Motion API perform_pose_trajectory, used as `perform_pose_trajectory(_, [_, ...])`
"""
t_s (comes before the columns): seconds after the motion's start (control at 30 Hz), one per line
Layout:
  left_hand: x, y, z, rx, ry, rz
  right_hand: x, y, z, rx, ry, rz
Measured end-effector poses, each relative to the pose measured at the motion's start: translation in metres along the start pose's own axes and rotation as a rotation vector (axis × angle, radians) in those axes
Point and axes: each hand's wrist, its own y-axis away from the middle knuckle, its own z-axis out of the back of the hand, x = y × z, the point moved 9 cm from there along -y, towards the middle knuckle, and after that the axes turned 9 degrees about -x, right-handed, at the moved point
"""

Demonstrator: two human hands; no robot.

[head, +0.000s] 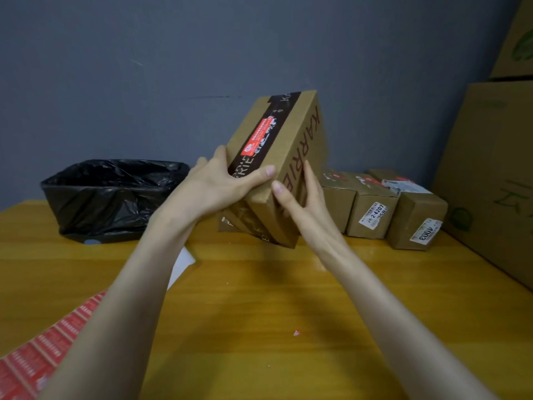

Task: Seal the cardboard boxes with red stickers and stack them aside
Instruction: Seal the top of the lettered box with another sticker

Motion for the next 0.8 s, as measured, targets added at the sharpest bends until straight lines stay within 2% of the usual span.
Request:
perform_pose_trajectory(0.13, [-0.012, 0.008, -0.003, 0.062, 0.115, -0.046, -0.006, -0.008, 0.005, 0.045, -0.078, -0.023])
perform_pose_trajectory(0.37, [-0.02, 0.013, -0.018, 0.142, 0.306, -0.071, -0.026, -0.01, 0.01, 0.092, -0.228, -0.172])
perform_pose_trajectory(0.6, [-0.014, 0.006, -0.037, 0.057, 0.328, -0.083, -0.047, -0.012, 0.011, 0.076, -0.296, -0.235])
perform_pose_trajectory(0.8, [-0.013, 0.008, -0.065, 0.051, 0.334, -0.111, -0.076, -0.015, 0.018, 0.012, -0.255, -0.258])
